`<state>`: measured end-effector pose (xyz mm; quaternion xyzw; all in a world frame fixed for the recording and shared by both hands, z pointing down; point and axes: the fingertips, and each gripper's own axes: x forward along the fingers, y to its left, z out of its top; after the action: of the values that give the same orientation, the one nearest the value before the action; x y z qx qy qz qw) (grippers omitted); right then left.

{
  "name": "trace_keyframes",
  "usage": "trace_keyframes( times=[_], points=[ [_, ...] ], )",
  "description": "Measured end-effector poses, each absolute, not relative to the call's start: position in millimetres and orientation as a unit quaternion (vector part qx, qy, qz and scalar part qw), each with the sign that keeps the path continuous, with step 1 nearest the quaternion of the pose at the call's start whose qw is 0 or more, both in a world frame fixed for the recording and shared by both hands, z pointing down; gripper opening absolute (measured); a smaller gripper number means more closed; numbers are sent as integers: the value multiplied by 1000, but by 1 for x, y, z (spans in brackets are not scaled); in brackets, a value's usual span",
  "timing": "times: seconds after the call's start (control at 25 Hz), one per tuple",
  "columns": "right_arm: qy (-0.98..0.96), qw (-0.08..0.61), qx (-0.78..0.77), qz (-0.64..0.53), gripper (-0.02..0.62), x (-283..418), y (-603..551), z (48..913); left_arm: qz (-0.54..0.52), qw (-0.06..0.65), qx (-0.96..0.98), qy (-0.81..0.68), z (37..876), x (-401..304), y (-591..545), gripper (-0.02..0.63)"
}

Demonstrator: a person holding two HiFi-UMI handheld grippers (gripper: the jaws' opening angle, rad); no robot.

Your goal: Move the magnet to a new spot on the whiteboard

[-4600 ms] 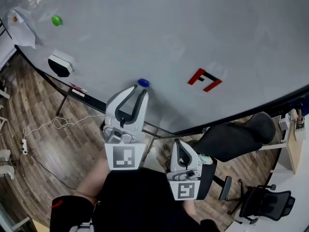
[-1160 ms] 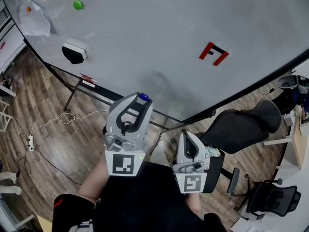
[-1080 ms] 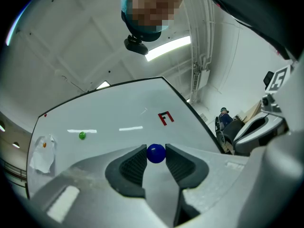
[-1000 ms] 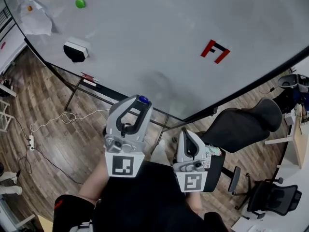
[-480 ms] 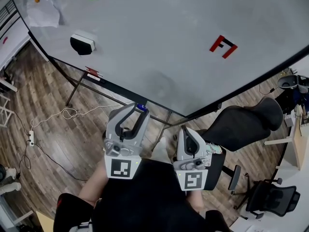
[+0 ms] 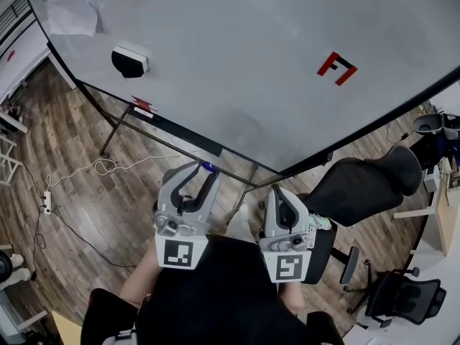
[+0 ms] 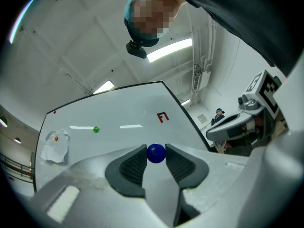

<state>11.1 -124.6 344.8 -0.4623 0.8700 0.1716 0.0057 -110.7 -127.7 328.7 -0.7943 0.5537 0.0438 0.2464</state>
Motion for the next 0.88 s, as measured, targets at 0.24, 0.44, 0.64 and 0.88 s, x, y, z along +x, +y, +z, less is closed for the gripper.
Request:
trace_keyframes(
  times=[0.24, 0.44, 0.64, 0.88],
  points=[
    [872, 8, -457, 173, -2, 9, -123, 344, 38, 245, -789, 563, 332, -118, -125, 129],
    [872, 9, -457, 176, -2, 9, -121, 342, 38, 251, -786, 563, 328, -119, -125, 129],
    [871, 9, -460, 176, -2, 13, -121, 342, 41, 255, -788, 559, 325, -115, -127, 129],
    [869, 6, -464, 174, -2, 20, -123, 343, 40, 261, -792, 550, 320, -106, -133, 129]
  ],
)
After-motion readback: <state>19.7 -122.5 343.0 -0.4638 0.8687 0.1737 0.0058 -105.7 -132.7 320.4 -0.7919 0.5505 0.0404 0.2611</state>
